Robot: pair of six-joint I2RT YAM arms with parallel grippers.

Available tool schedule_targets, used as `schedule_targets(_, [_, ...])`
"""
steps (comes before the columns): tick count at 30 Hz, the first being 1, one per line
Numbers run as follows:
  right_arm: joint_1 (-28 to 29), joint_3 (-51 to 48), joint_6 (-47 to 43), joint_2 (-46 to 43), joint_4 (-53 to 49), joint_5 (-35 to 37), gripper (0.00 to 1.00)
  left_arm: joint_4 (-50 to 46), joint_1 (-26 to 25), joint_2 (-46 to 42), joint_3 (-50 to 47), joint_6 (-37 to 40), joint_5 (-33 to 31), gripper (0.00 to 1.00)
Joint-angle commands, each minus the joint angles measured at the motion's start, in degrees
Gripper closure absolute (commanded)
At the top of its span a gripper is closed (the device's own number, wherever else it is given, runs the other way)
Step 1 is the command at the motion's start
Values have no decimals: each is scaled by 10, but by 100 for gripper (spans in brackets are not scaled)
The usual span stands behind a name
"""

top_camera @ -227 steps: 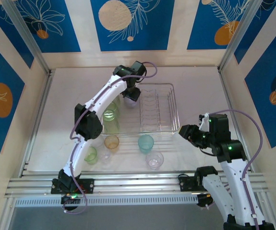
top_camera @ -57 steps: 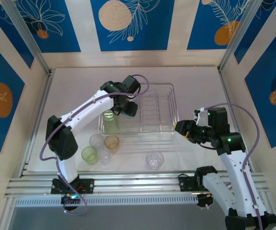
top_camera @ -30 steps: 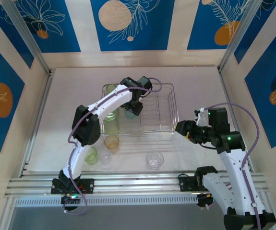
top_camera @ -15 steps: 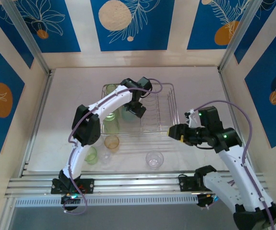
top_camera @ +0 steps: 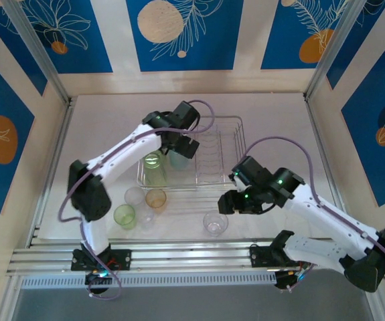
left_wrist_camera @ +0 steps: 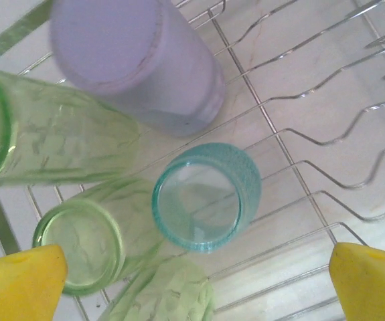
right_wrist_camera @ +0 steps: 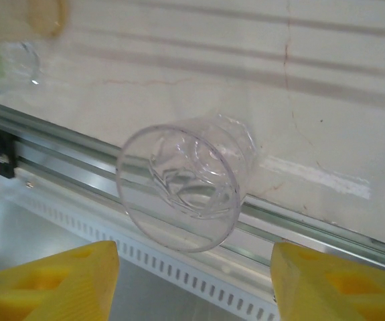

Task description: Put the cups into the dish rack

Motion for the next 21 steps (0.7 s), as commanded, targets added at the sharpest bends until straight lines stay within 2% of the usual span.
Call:
schedule_targets(1, [40, -14, 29, 33, -5, 26, 38, 115, -8, -115, -108, -24, 18, 0])
schedule_targets(7, [77, 0, 40, 121, 1, 56, 40, 402, -7, -361, -416, -83, 108, 0])
schedule_targets(10, [85, 12, 38, 159, -6, 73, 41, 524, -7, -454, -547, -126, 158, 0])
schedule_targets(15, [92, 21, 36, 202, -6, 91, 45, 576, -7, -527, -639, -154, 208, 0])
schedule_targets(21, [92, 32, 38, 215, 12, 98, 65, 576, -8, -567, -673, -156, 211, 0])
